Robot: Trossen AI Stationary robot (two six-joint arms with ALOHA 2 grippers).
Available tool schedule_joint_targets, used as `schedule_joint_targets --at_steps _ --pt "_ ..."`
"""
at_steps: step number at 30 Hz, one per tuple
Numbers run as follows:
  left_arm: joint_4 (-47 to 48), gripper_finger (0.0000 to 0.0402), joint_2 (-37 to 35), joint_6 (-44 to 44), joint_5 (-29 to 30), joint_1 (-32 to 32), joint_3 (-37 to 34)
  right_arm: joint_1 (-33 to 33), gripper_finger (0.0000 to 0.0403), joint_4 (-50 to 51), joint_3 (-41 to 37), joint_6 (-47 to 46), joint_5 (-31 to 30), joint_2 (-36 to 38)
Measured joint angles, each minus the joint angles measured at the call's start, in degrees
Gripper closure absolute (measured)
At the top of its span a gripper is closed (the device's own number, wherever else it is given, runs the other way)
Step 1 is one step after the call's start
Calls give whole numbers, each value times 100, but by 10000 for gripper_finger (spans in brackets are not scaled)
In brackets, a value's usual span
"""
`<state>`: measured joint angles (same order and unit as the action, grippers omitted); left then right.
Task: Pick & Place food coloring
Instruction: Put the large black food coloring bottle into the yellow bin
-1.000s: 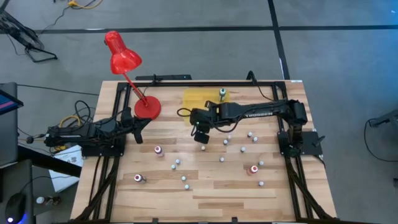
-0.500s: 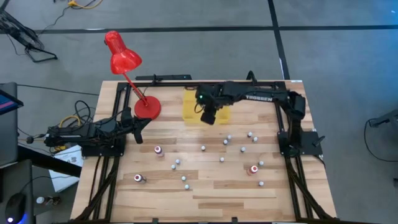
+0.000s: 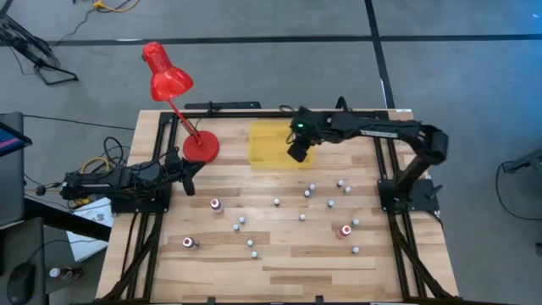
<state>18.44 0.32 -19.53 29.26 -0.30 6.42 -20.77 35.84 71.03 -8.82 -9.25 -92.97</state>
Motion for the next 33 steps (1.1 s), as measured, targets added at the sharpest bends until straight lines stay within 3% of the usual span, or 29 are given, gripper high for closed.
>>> schedule_joint_targets --at_steps 9,13,24,33 --pt "6 401 0 -66 19 0 0 -70 300 -767 -1033 -519 -225 296" --pt "8 401 0 -85 21 0 0 -73 300 -1040 -1048 -531 -657 143" --pt "9 401 0 -273 -45 0 -2 -222 300 -1281 -1015 -745 -666 -413" --pt "9 401 0 -275 -40 0 -4 -225 300 -819 -1065 -772 -613 -23"
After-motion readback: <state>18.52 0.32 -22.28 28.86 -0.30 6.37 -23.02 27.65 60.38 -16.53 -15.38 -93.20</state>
